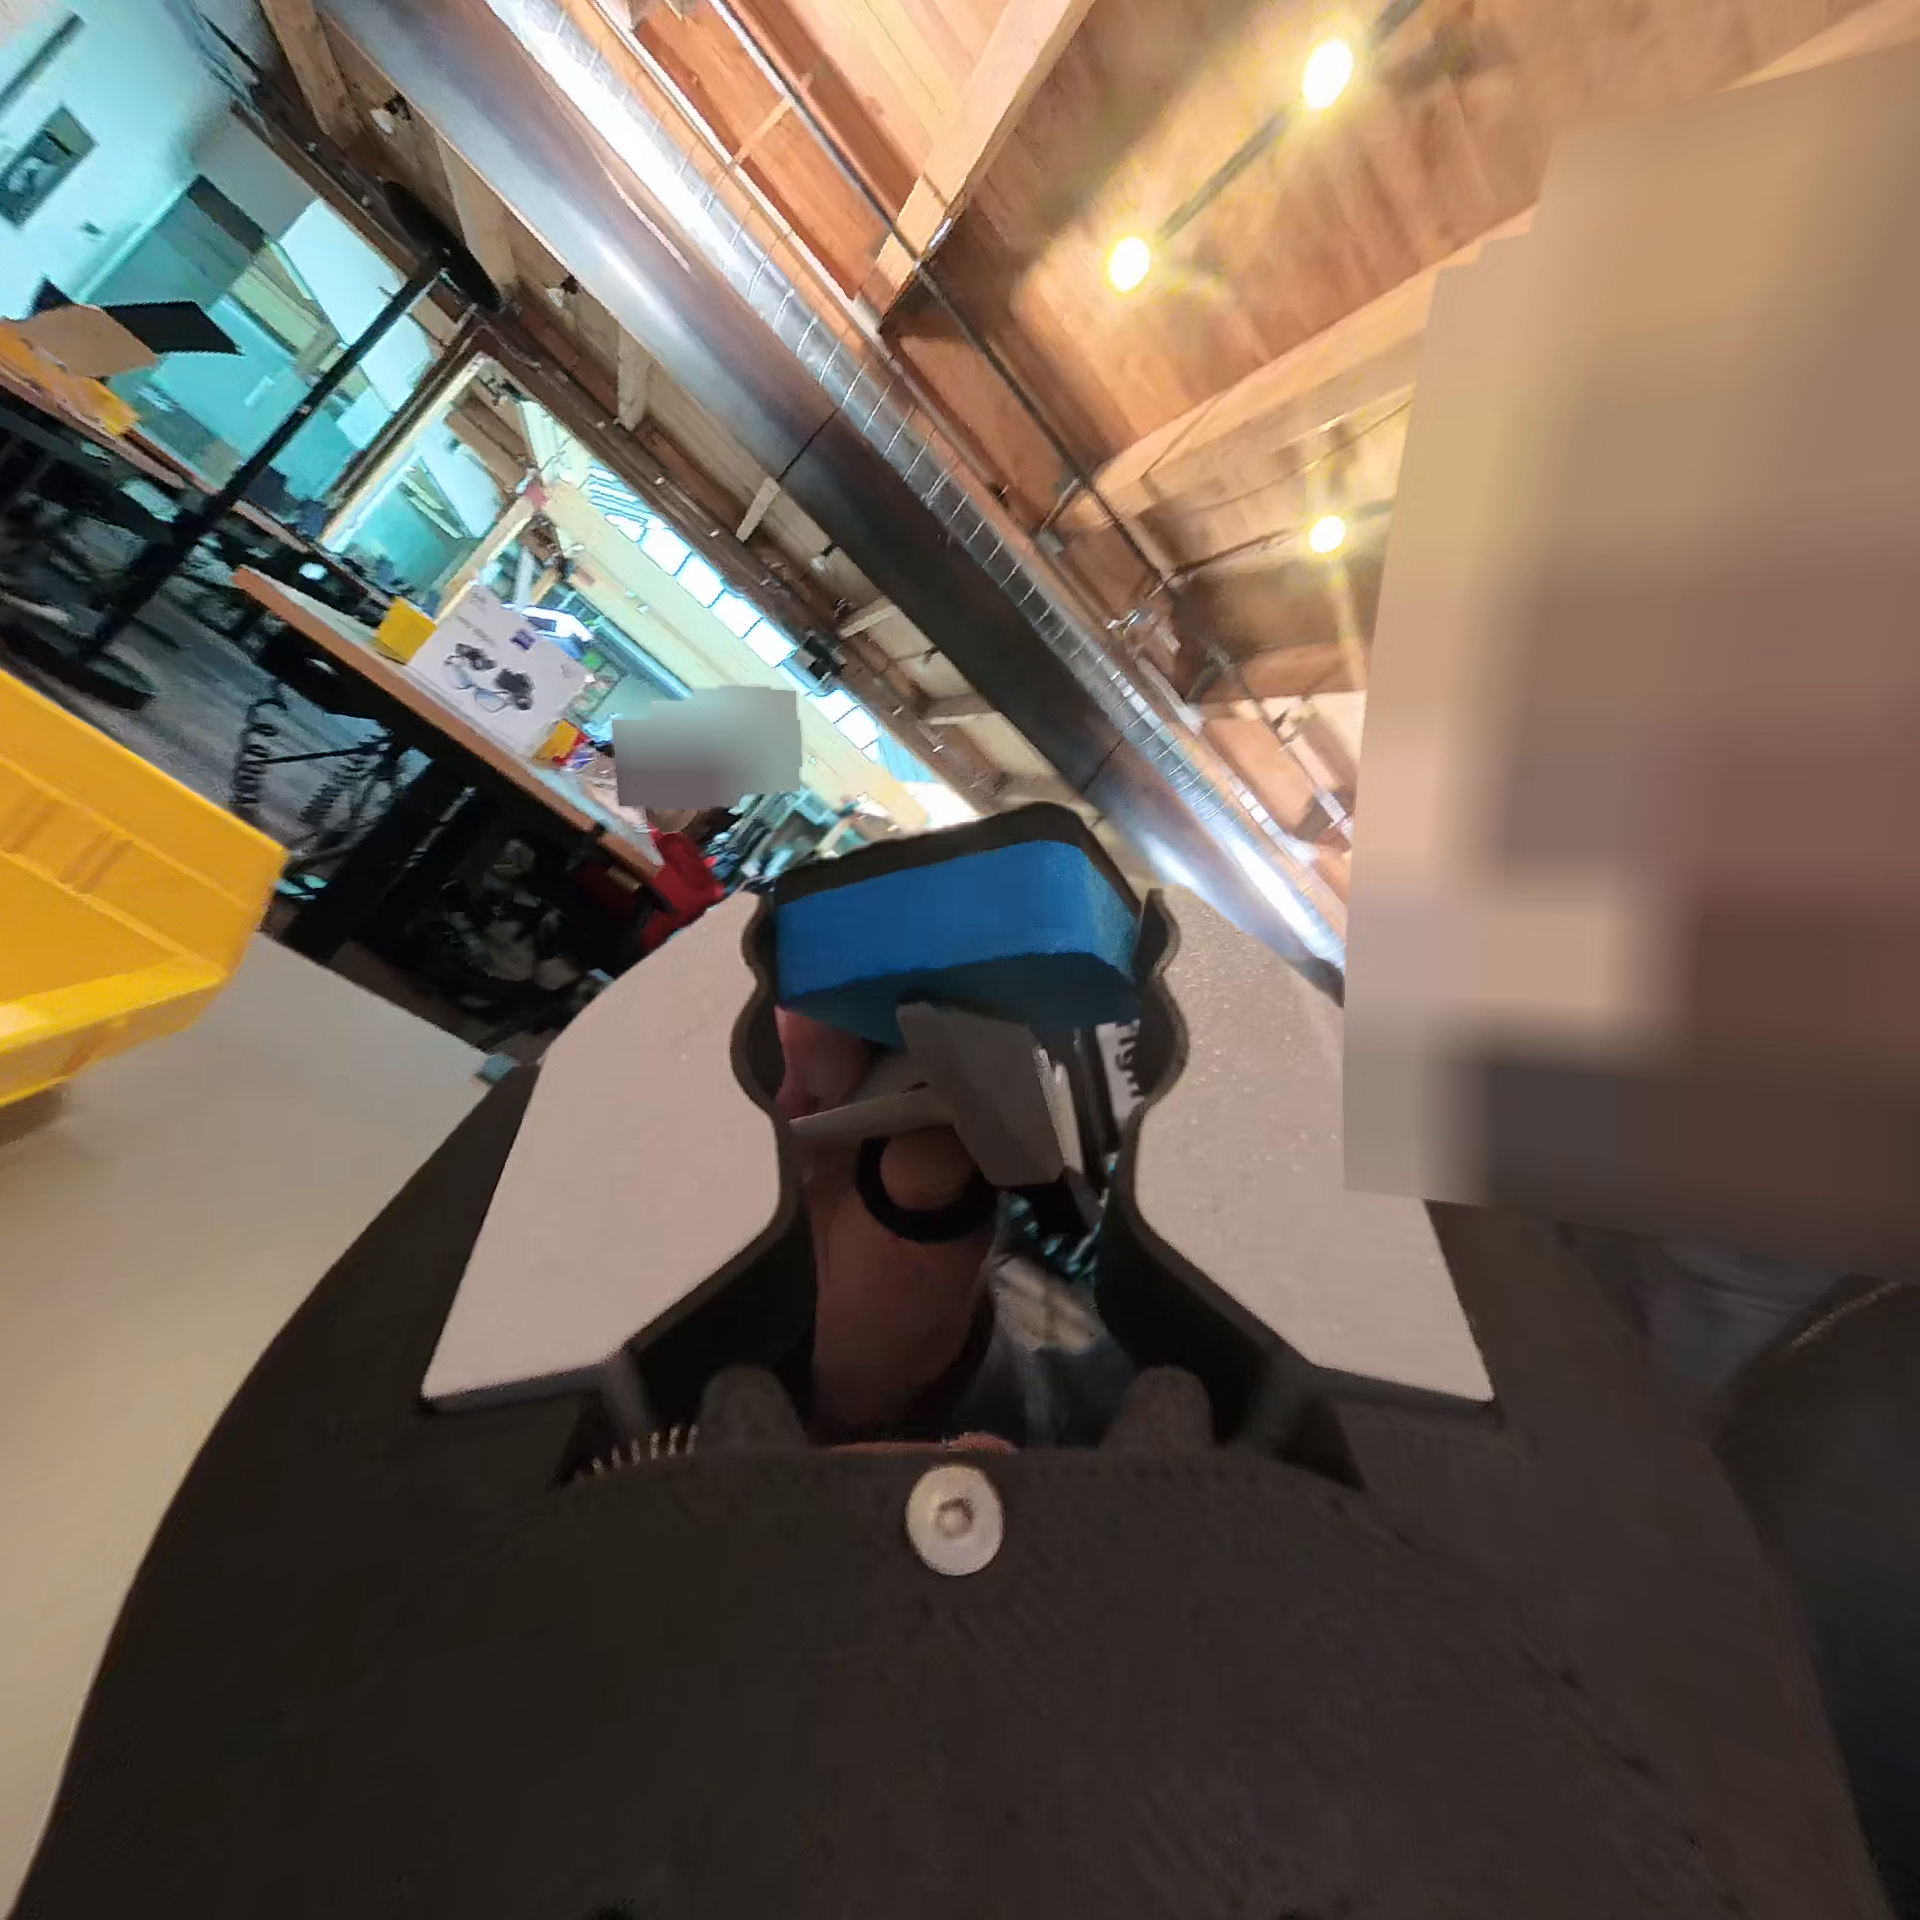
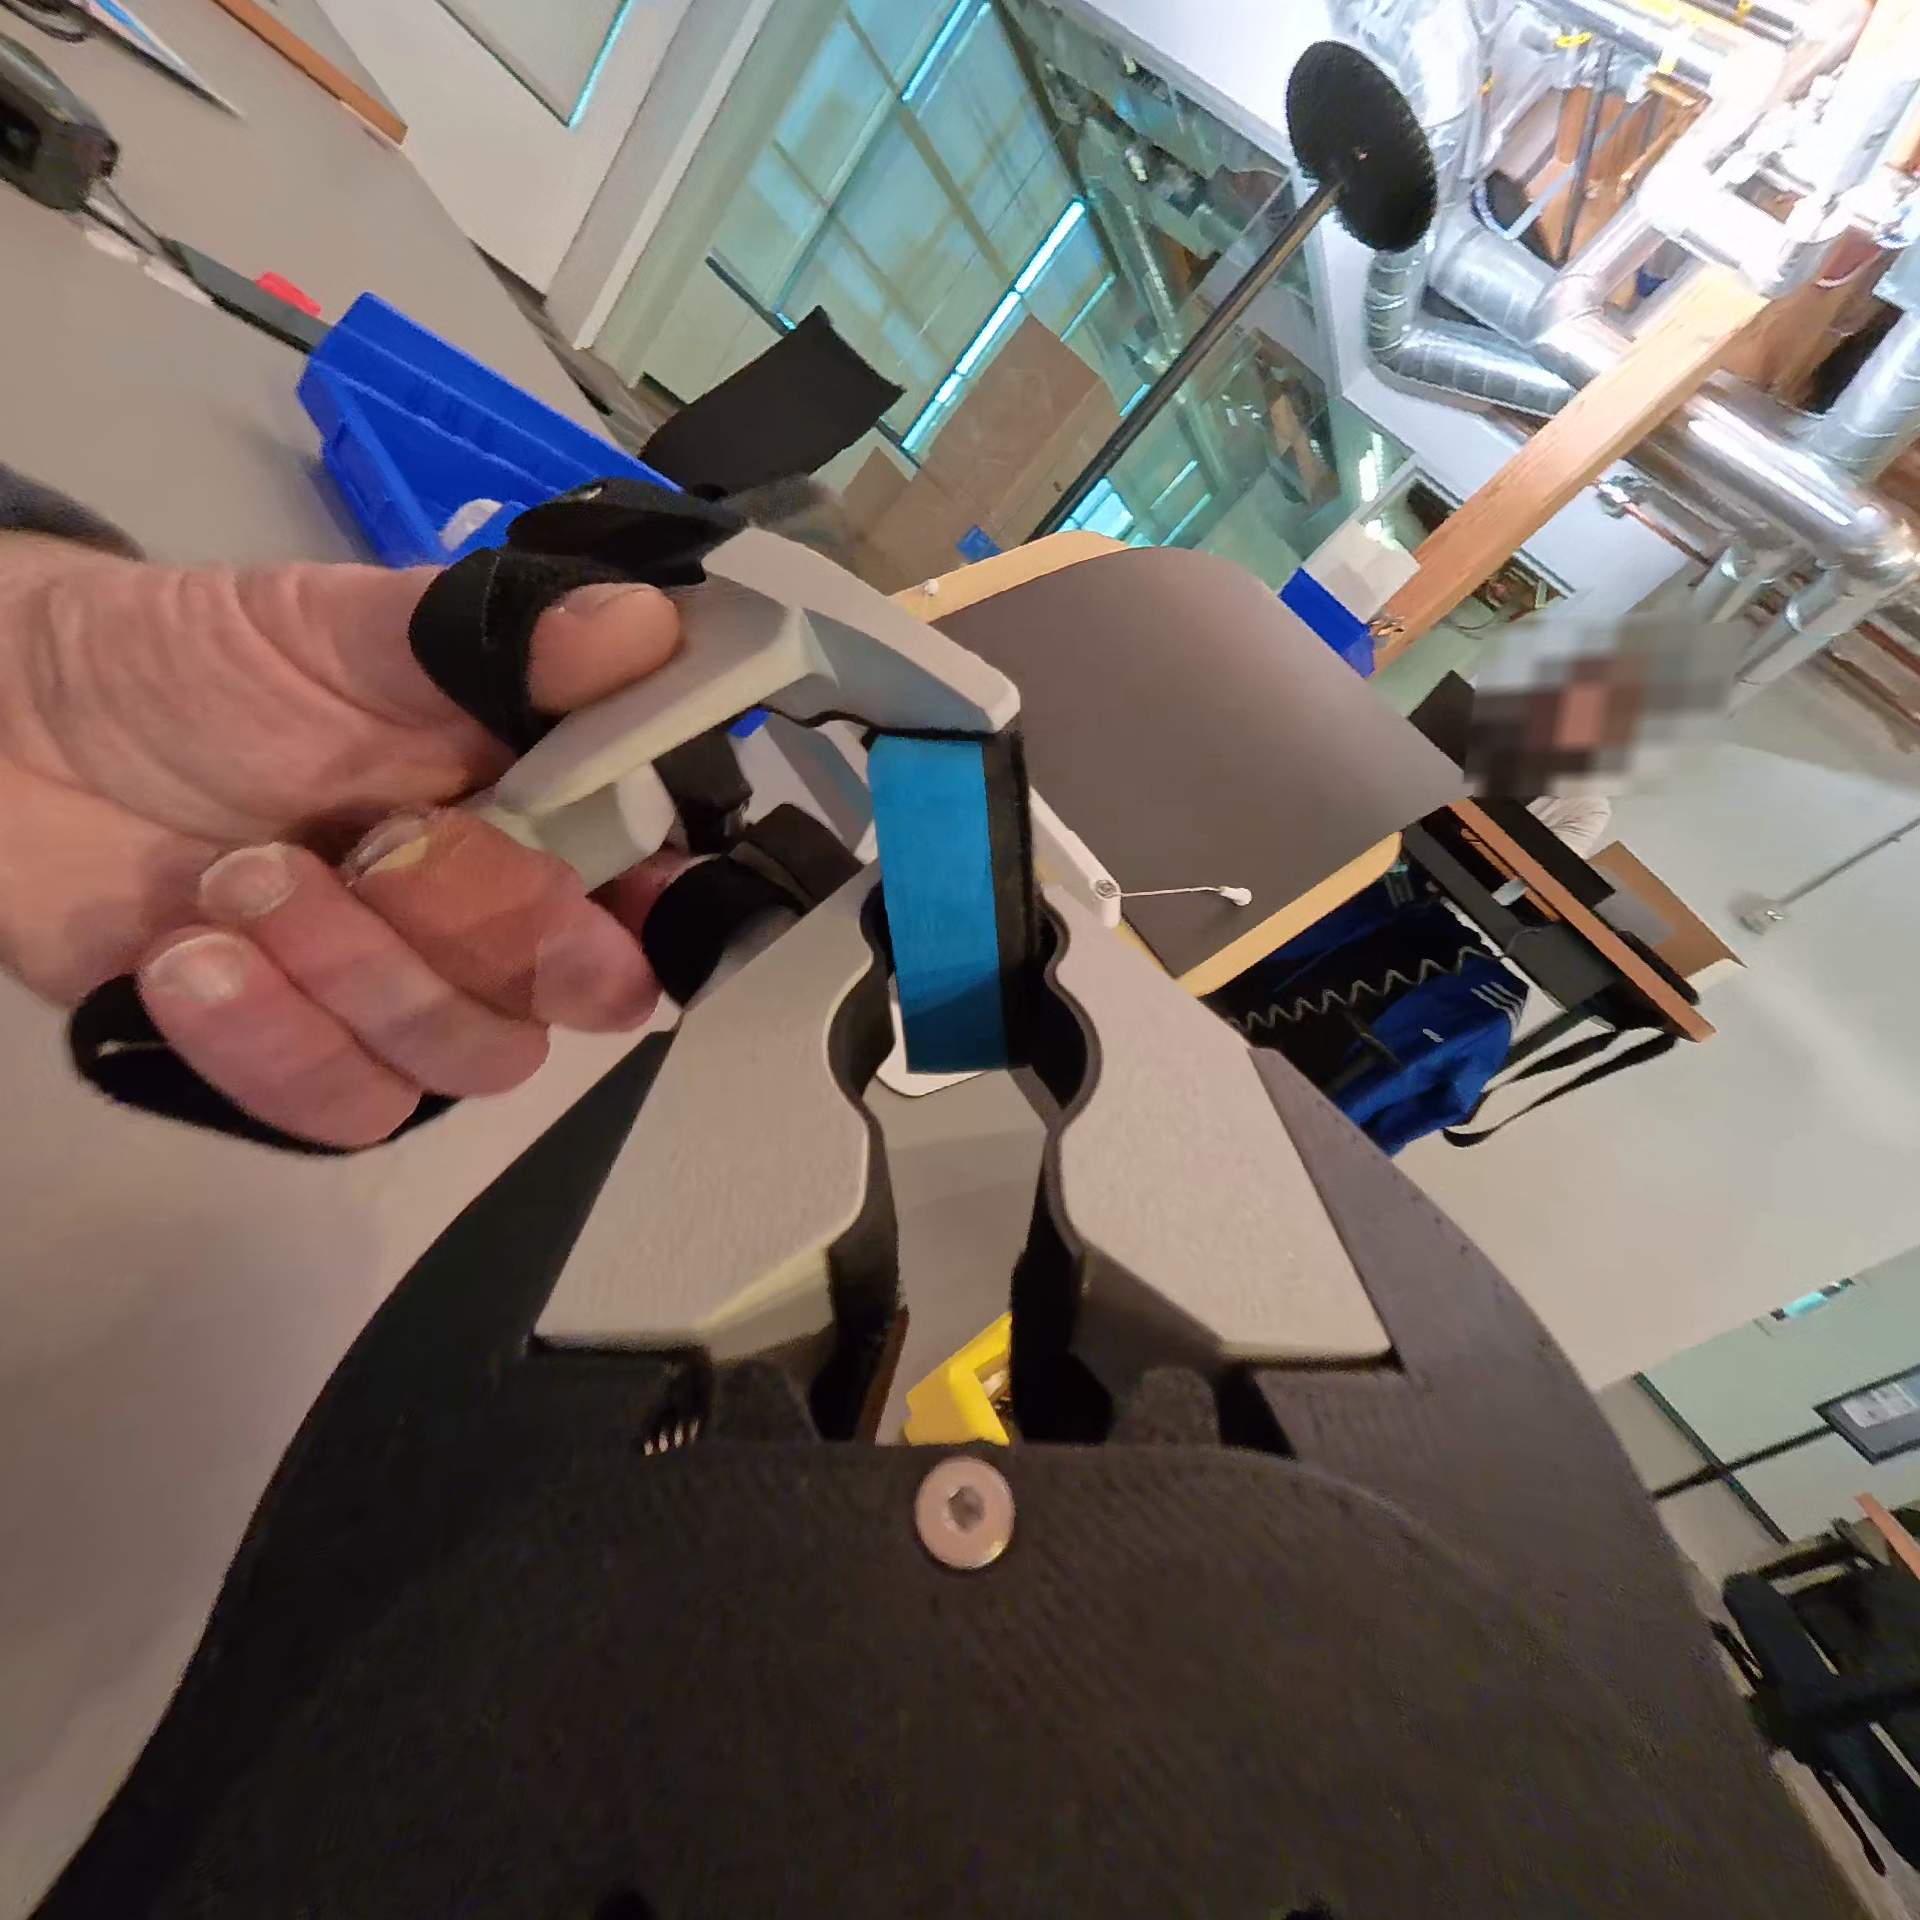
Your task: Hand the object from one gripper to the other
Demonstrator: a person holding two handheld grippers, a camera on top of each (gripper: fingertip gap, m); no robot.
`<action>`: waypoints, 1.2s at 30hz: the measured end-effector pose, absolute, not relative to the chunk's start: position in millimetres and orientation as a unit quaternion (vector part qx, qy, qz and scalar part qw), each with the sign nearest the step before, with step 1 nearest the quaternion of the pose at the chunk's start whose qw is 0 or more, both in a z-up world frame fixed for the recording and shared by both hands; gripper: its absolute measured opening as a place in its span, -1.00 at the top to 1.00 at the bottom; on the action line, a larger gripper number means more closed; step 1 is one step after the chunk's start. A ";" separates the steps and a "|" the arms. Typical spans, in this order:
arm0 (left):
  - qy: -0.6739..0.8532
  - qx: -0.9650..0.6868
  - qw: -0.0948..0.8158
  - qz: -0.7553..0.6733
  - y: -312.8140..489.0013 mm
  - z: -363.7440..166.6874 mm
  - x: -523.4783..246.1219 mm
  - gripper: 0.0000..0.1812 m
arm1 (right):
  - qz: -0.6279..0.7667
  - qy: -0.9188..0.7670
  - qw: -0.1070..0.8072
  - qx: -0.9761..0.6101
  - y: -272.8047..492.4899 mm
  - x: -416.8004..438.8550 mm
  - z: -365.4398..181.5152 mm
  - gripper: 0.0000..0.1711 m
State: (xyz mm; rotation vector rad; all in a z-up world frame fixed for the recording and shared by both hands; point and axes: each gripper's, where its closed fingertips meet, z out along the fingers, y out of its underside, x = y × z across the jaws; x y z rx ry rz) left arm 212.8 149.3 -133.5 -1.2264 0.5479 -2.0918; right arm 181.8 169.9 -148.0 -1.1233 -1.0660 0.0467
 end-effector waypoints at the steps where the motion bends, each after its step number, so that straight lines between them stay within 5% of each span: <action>1: 0.224 -0.476 0.336 -0.781 149.9 -134.3 212.2 0.28 | 0.036 -0.492 0.705 -0.510 168.5 181.7 -149.1 0.78; 13: 0.503 -0.550 0.491 -0.452 148.6 -166.3 207.6 0.29 | 0.190 -0.666 0.450 -0.563 152.0 197.7 -184.3 0.78; 22: 0.557 -0.555 0.515 -0.341 149.9 -187.9 212.4 0.75 | 0.182 -0.710 0.317 -0.602 157.2 204.5 -207.3 0.78; 26: 0.525 -0.574 0.528 -0.341 158.6 -186.8 209.6 0.76 | 0.168 -0.692 0.347 -0.610 171.0 201.2 -201.0 0.72; 30: 0.405 -0.613 0.509 -0.449 176.3 -173.5 199.6 0.77 | 0.088 -0.640 0.438 -0.625 193.8 206.0 -189.0 0.28; 36: 0.187 -0.607 0.369 -0.678 191.2 -163.8 192.6 0.77 | 0.016 -0.552 0.600 -0.579 199.0 198.7 -169.2 0.03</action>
